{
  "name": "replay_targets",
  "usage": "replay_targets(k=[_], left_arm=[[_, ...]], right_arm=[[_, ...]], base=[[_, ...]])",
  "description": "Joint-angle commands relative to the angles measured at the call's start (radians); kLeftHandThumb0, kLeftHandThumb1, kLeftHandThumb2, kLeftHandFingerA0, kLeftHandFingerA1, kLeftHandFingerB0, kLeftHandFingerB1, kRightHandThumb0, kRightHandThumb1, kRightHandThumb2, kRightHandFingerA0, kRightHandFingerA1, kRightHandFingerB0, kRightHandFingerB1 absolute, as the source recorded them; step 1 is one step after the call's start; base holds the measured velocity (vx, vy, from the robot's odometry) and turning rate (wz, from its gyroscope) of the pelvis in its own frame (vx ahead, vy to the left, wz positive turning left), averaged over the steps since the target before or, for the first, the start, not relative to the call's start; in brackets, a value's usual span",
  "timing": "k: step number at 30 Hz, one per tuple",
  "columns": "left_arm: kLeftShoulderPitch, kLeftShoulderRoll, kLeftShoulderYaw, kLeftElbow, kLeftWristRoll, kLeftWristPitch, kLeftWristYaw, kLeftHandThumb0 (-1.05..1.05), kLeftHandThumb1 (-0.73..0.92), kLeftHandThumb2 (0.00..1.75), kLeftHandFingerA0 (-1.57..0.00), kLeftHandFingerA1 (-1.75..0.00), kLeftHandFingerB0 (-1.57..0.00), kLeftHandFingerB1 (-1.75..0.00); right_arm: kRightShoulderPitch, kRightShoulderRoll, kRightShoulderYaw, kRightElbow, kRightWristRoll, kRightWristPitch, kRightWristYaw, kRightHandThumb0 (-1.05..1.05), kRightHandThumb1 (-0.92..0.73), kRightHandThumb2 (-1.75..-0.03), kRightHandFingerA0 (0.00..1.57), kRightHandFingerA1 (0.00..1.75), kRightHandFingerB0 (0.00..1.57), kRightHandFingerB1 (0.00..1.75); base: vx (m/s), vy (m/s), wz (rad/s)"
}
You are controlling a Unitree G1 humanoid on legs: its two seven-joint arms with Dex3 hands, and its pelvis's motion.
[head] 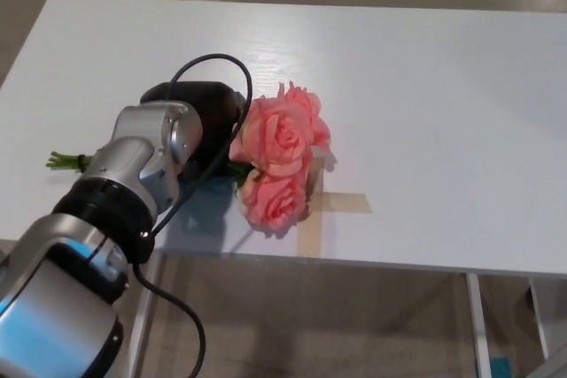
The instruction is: Use the left hand to pick up the rose and passes it to a human.
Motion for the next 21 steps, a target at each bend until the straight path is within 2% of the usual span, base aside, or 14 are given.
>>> replay_targets(k=[1,4,6,11,14,17,18,21], left_arm=[[0.084,-0.009,-0.010,0.020,0.009,-0.033,0.027,-0.19,0.65,0.59,-0.83,-1.05,-0.46,-0.38],[0.085,-0.017,0.004,0.027,0.006,-0.037,0.061,-0.20,0.66,0.59,-0.87,-1.04,-0.44,-0.38],[0.093,-0.021,0.020,0.027,-0.001,-0.050,0.089,-0.21,0.65,0.59,-0.81,-1.16,-0.42,-0.37],[0.088,-0.021,0.050,0.030,-0.003,-0.079,0.153,-0.20,0.66,0.61,-0.74,-1.29,-0.45,-0.38],[0.041,-0.029,0.071,0.071,-0.004,-0.104,0.200,-0.20,0.69,0.62,-0.72,-1.31,-0.52,-0.40],[0.084,-0.029,0.087,0.048,-0.008,-0.132,0.251,-0.22,0.72,0.63,-0.70,-1.35,-0.61,-0.43],[0.071,-0.026,0.097,0.049,-0.011,-0.142,0.269,-0.24,0.75,0.64,-0.70,-1.40,-0.74,-0.48],[0.100,-0.018,0.126,0.008,-0.024,-0.160,0.297,-0.25,0.74,0.65,-0.72,-1.44,-0.81,-0.53]], right_arm=[[0.002,-0.010,-0.005,0.005,0.001,0.013,0.022,-0.44,-0.65,-0.59,0.70,0.47,0.60,0.42],[0.000,-0.009,-0.005,0.005,-0.001,0.014,0.021,-0.44,-0.64,-0.60,0.70,0.47,0.60,0.42],[0.002,-0.010,-0.006,0.005,-0.001,0.012,0.023,-0.44,-0.65,-0.60,0.70,0.47,0.60,0.42],[-0.017,-0.009,-0.004,0.006,-0.004,0.021,0.023,-0.44,-0.65,-0.60,0.70,0.47,0.60,0.42],[-0.057,-0.015,-0.008,0.006,-0.001,0.031,0.028,-0.44,-0.65,-0.60,0.70,0.47,0.60,0.42],[-0.014,-0.012,-0.003,0.008,-0.005,0.022,0.029,-0.44,-0.66,-0.60,0.70,0.47,0.60,0.42],[-0.024,-0.011,-0.003,0.008,-0.005,0.026,0.029,-0.44,-0.66,-0.60,0.71,0.47,0.61,0.42],[0.002,-0.010,-0.001,0.010,-0.006,0.022,0.027,-0.44,-0.66,-0.60,0.70,0.47,0.61,0.42]], base=[[0.00,0.000,0.00],[0.00,0.000,0.00],[0.00,0.000,0.00],[0.00,0.000,0.00],[0.00,0.000,0.00],[0.00,0.000,0.00],[0.00,0.000,0.00],[0.00,0.000,0.00]])
